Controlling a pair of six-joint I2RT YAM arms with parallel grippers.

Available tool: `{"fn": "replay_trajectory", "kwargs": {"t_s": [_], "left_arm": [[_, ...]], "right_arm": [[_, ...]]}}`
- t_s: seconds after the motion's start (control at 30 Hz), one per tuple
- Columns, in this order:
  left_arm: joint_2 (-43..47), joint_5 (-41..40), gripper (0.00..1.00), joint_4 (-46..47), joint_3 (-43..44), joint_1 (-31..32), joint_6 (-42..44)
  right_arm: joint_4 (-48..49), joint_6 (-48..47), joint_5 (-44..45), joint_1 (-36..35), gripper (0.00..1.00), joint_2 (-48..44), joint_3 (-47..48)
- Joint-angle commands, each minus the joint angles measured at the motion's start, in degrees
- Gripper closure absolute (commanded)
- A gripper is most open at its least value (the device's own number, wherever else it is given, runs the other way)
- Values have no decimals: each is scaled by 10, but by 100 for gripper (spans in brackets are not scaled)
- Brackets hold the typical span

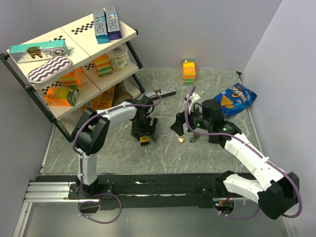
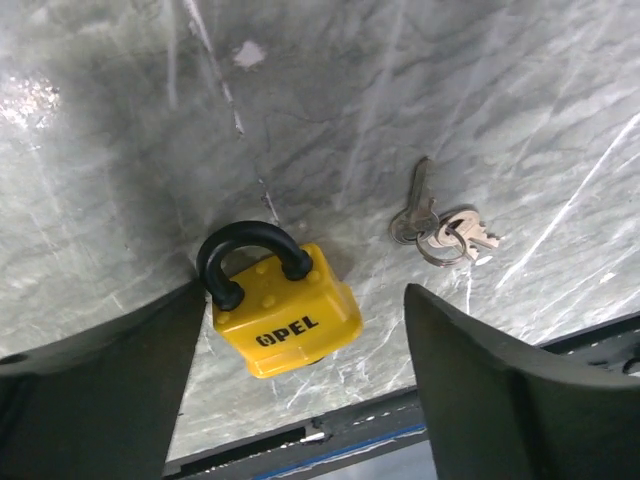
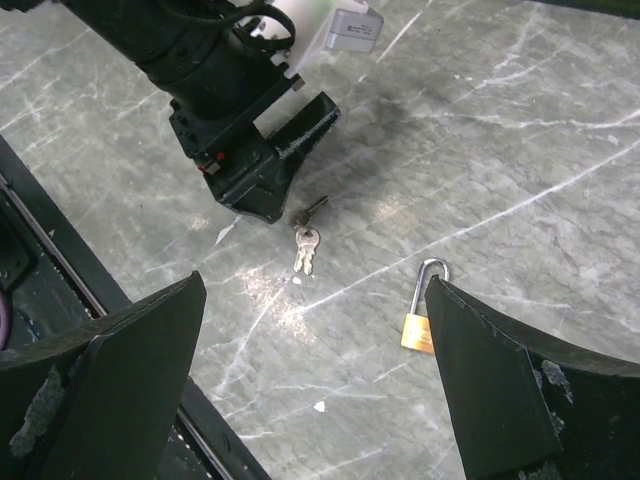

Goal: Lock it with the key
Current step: Place the lock at the center of the board, then reset both arms

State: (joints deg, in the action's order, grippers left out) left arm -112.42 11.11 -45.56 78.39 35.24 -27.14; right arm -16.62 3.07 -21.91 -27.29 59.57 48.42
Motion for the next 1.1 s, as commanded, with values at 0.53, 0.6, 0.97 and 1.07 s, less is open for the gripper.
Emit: {"fn": "replay_trajectory", "kwargs": {"t_s": [0.53,0.6,0.97,1.07], "left_arm": [[242,-20,4,45,74,-65,132],[272,-14,4,54,70,-97,151],[386,-96,4,182,-122,-121,217],[394,-77,4,185,-143,-121,199]], "right_arm": [[-84,-5,-44,119,0,-62,81],[-97,14,-47,154,0,-67,82],[-96,78,-36,217,0,-78,5],[-97,67,-37,217,0,-75,9]]}}
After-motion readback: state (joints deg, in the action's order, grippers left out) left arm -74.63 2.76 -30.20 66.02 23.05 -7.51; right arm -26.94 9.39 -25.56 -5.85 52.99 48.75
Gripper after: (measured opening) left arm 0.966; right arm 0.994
